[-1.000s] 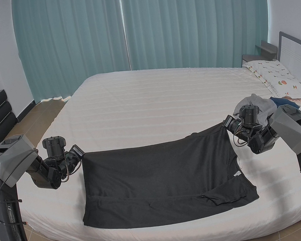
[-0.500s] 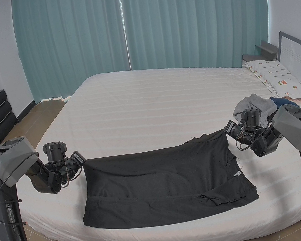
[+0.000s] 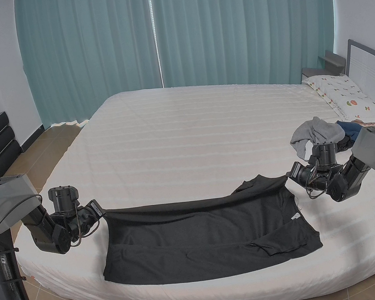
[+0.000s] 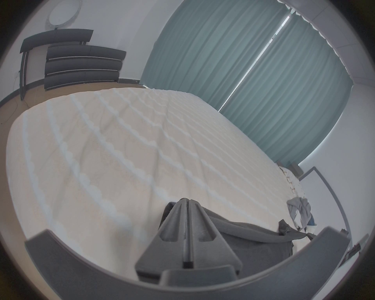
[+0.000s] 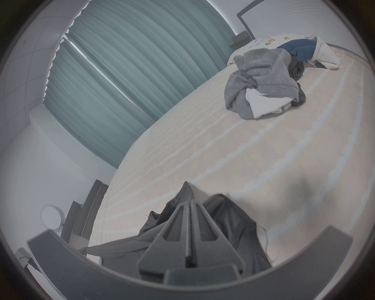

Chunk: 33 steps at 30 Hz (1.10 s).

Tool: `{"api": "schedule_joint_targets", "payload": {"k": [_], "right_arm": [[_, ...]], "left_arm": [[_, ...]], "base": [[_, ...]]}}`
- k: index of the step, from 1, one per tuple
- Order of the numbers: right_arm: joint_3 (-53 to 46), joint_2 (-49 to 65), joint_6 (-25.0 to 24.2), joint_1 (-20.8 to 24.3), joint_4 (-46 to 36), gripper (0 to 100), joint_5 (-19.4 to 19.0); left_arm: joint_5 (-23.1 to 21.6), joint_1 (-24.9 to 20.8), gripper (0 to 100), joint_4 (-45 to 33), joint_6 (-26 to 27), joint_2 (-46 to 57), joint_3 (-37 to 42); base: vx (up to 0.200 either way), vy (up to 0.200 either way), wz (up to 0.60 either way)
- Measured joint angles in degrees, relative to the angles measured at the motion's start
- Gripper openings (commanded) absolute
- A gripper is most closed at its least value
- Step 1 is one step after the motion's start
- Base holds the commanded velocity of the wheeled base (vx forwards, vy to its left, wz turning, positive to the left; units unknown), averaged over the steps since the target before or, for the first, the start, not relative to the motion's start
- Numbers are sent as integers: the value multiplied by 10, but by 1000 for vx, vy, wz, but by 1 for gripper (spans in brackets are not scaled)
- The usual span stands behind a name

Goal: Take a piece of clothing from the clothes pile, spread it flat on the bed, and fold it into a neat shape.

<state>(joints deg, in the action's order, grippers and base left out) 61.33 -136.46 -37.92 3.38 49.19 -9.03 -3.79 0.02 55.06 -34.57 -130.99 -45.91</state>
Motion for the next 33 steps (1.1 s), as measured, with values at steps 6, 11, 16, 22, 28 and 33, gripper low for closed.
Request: {"api": "schedule_joint_targets", "payload": {"k": [6, 11, 16, 22, 28, 33], "right_arm": [[-74, 29, 30, -9, 8, 0, -9], [-135, 51, 38, -16, 37, 0, -20], [-197, 66, 51, -19, 83, 0, -29], [-265, 58, 71, -17, 165, 0, -31], [-299, 37, 89, -20, 187, 0, -31], [-319, 23, 115, -21, 193, 0, -31]], "left_arm": [[0, -1, 0, 2, 24, 23, 50], [0, 0, 0, 28, 32, 34, 91], [0, 0, 0, 73, 42, 37, 141], [0, -1, 0, 124, 69, 25, 193], [0, -4, 0, 185, 76, 0, 244], [1, -11, 0, 214, 82, -27, 268]], "base": [[0, 0, 0], [0, 0, 0], [0, 0, 0], [0, 0, 0], [0, 0, 0], [0, 0, 0]]}}
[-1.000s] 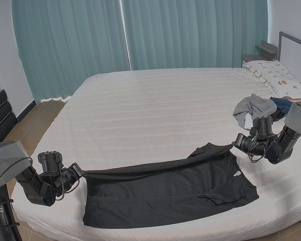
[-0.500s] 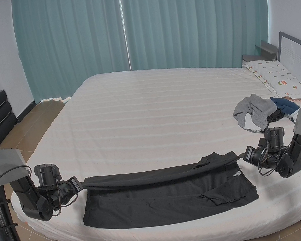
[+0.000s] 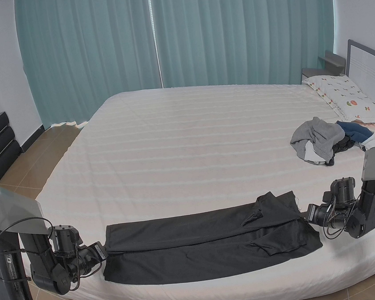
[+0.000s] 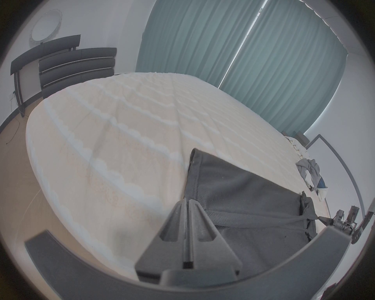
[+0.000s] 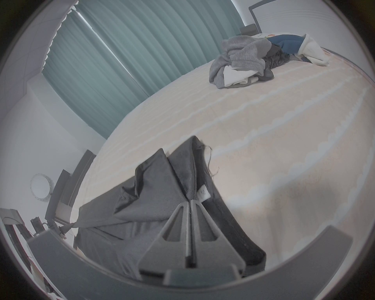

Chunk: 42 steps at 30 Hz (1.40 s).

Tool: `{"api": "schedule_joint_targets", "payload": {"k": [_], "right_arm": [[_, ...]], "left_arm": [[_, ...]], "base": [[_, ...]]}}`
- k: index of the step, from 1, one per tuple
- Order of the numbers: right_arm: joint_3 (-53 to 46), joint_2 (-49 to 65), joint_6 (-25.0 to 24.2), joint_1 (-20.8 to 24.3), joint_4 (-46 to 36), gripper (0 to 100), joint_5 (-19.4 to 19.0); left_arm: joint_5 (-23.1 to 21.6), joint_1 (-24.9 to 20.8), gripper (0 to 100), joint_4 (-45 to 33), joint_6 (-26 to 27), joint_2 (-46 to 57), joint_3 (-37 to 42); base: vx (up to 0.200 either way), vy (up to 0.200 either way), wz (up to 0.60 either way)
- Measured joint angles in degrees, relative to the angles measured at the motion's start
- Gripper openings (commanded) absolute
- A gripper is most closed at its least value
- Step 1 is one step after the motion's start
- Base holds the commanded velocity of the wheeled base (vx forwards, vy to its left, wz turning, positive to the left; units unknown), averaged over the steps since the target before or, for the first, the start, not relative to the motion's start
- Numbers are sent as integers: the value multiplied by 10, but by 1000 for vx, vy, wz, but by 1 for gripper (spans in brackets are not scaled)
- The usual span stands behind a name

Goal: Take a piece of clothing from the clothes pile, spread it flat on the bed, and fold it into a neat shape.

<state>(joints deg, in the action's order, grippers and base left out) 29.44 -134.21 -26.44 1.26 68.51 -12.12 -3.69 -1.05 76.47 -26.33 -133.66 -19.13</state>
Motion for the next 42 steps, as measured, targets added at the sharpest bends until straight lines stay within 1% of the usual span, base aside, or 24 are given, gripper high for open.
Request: {"api": "schedule_joint_targets", "payload": {"k": [5, 6, 13, 18, 20, 23, 25, 28, 31, 33, 36, 39, 42], "right_arm": [[-8, -15, 8, -1, 20, 0, 2], [-9, -18, 8, -1, 26, 100, 2], [-12, -28, 4, -1, 45, 100, 3], [-9, -5, -4, -10, 44, 100, 0], [-4, 5, -20, -13, 42, 100, 0], [8, 16, -47, -13, 35, 100, -1], [23, 20, -66, -11, 19, 100, -1], [55, 22, -109, -5, -20, 100, -2], [89, 21, -160, 1, -50, 100, -3], [110, 19, -186, 6, -65, 100, -4], [132, 12, -205, 10, -76, 100, -5], [148, 0, -219, 14, -82, 100, -5], [158, -12, -226, 17, -85, 100, -6]], "left_arm": [[1, -2, 0, 13, 0, -23, 7], [1, -3, 100, 13, 0, -26, 8], [5, -2, 100, 14, 0, -33, 15], [4, 1, 100, 22, -7, -21, 19], [3, 3, 100, 22, -20, -11, 19], [1, 6, 100, 22, -59, 6, 9], [0, 6, 100, 19, -74, 16, -7], [0, 6, 100, 3, -85, 25, -34], [-2, 5, 100, -38, -96, 30, -69], [-3, 5, 100, -78, -116, 31, -101], [-8, 5, 100, -157, -154, 33, -158], [-23, 4, 100, -235, -184, 32, -211], [-32, 0, 100, -272, -196, 25, -252]], "base": [[0, 0, 0], [0, 0, 0], [0, 0, 0], [0, 0, 0], [0, 0, 0], [0, 0, 0], [0, 0, 0], [0, 0, 0], [0, 0, 0], [0, 0, 0], [0, 0, 0], [0, 0, 0], [0, 0, 0]]}}
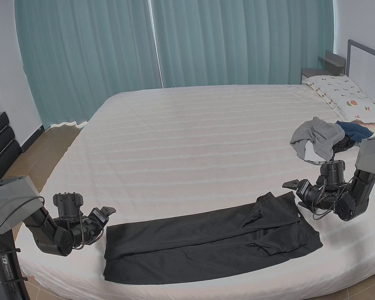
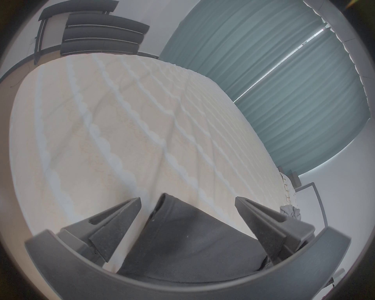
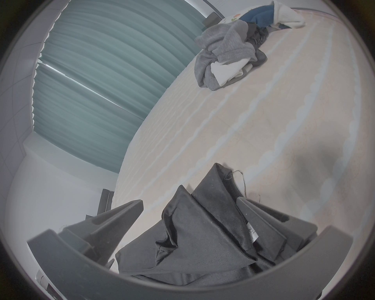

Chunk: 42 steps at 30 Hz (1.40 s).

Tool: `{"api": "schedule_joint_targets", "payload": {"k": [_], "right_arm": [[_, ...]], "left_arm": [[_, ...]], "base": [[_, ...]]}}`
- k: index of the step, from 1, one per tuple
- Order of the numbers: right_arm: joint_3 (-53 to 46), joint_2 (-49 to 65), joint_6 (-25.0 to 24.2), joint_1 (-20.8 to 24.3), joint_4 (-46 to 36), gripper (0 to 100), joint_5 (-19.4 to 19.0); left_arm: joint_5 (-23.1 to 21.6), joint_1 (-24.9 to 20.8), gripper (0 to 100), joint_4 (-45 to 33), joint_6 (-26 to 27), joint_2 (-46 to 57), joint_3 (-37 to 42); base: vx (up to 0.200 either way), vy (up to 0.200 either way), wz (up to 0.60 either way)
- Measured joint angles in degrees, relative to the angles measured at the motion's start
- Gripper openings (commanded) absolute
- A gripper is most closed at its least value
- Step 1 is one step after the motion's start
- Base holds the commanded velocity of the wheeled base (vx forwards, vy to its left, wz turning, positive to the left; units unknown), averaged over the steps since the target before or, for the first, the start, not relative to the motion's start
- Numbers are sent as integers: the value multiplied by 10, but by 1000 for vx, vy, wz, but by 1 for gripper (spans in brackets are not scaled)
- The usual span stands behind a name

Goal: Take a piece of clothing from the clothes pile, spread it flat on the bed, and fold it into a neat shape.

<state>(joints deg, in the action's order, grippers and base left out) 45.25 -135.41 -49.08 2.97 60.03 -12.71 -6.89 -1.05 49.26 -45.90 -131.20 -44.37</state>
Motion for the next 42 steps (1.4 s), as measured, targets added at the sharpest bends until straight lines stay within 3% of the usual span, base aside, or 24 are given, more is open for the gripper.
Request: {"api": "schedule_joint_targets", "payload": {"k": [9, 10, 20, 26, 42], "right_arm": [[3, -25, -5, 3, 25, 100, 0], [2, -26, -5, 3, 26, 100, 0], [1, -33, -3, 4, 28, 100, 5], [1, -33, -4, 4, 29, 100, 7], [30, -43, -2, -1, 31, 100, 10]], "left_arm": [[11, -15, 100, 20, 34, -36, -30], [15, -15, 0, 20, 35, -39, -30], [72, -25, 0, 49, 53, -58, -20], [92, -30, 0, 117, 18, -70, -7], [89, -26, 0, 133, -44, -76, -3]], "base": [[0, 0, 0], [0, 0, 0], [0, 0, 0], [0, 0, 0], [0, 0, 0]]}}
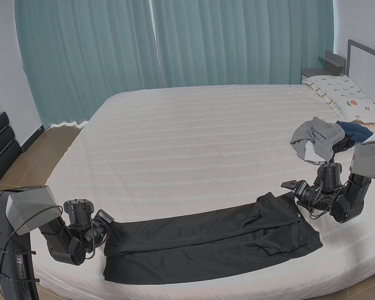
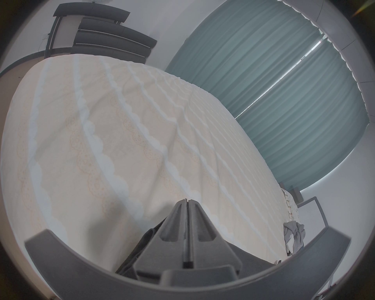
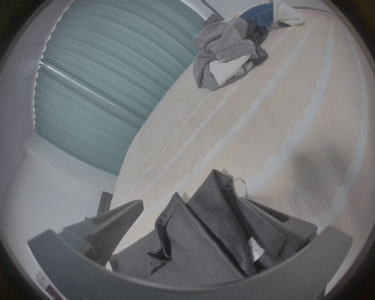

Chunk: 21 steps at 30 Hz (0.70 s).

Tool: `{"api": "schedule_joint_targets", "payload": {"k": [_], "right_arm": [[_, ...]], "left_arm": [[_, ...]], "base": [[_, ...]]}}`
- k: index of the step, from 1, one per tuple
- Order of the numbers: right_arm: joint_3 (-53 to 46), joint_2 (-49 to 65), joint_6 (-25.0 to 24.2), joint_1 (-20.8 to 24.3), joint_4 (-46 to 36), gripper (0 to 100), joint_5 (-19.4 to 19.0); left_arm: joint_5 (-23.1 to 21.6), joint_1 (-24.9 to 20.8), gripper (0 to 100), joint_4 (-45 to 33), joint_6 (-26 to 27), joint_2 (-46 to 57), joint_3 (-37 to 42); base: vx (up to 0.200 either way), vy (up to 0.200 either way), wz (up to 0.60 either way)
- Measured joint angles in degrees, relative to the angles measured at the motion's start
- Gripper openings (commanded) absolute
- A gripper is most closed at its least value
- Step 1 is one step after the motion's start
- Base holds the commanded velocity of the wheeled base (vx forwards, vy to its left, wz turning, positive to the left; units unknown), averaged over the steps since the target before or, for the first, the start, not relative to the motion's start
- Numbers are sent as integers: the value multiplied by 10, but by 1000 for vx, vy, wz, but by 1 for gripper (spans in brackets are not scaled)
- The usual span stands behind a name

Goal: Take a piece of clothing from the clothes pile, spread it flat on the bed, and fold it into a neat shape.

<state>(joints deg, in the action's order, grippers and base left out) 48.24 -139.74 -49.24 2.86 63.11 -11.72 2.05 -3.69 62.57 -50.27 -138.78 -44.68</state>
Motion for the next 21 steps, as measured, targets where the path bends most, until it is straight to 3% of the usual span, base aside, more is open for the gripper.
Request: {"api": "schedule_joint_targets", "payload": {"k": [9, 10, 21], "right_arm": [[14, -16, 25, 3, 2, 100, 2], [15, -18, 29, 3, 2, 0, 2], [21, -25, 38, -2, 4, 0, 13]], "left_arm": [[0, 0, 0, 0, -1, 1, 1], [0, 0, 0, 0, -1, 1, 1], [-1, 0, 0, 1, -1, 1, 7]], "base": [[0, 0, 0], [0, 0, 0], [0, 0, 0]]}}
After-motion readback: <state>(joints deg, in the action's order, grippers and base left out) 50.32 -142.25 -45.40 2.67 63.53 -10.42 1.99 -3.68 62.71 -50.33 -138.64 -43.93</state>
